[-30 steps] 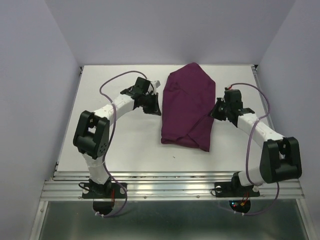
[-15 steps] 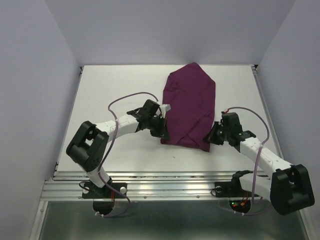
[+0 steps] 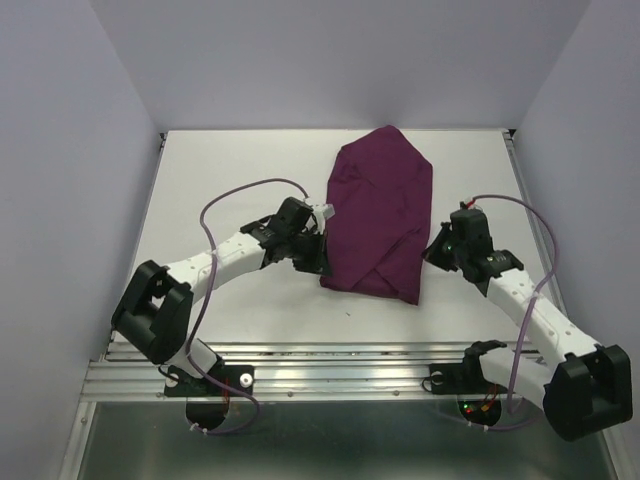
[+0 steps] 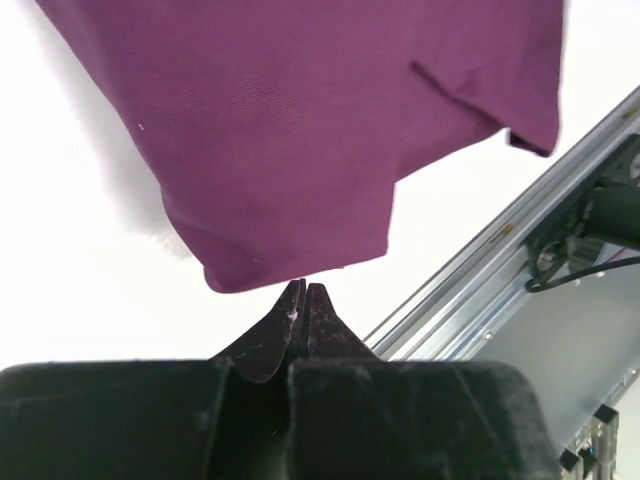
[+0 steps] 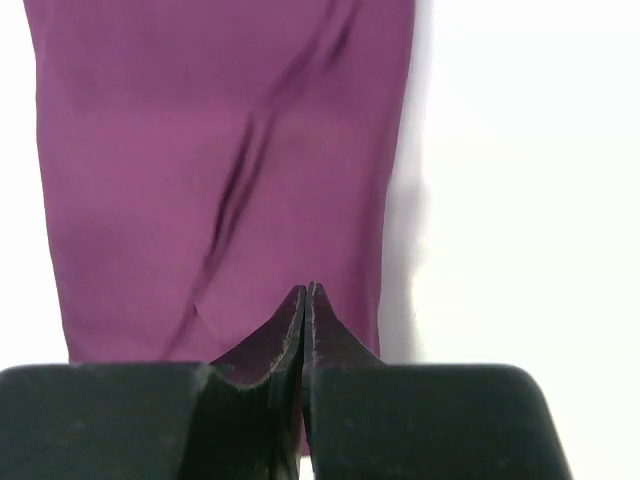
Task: Prepare the surgical pack
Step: Pack the surgical kit at the center of the board.
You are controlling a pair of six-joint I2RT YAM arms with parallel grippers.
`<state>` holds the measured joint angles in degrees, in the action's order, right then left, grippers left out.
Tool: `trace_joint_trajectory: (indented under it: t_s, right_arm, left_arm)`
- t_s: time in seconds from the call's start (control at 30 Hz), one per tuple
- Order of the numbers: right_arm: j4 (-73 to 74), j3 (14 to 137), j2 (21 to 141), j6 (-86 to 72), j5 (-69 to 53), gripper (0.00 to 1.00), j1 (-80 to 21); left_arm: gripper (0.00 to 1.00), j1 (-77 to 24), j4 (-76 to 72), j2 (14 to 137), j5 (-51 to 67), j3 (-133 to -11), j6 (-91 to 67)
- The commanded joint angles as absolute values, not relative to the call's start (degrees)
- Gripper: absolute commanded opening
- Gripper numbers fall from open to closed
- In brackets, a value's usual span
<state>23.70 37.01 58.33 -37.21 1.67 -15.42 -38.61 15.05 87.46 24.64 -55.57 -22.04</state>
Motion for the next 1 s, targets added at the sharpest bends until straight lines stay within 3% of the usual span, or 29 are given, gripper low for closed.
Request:
trace_joint_trajectory:
  t_s: [0.0,0.43,0.67,0.97]
  right_arm:
    - [22.59,47.44,67.48,-32.96,11.16,0.01,-15.04]
    - [13.10,69.60,100.01,-25.14,4.57,0.01,-13.18]
    - [11.17,63.65,102.75,-24.61,3.17,0.01,-13.18]
    - [6.77,48.18,94.32,-27.85,-5.09,0.00,-13.18]
  left_arm:
    - [0.00,-39.72,14.60,83.14,22.76,-51.95,-23.72]
    - [0.00,-41.75,2.90,87.62,24.26,-48.34,-28.57]
    - [0.00,-41.66,0.44,95.00,24.34,-50.01,-26.90]
    - [0.00,-36.75,2.90,103.08,21.71,-59.04,-22.59]
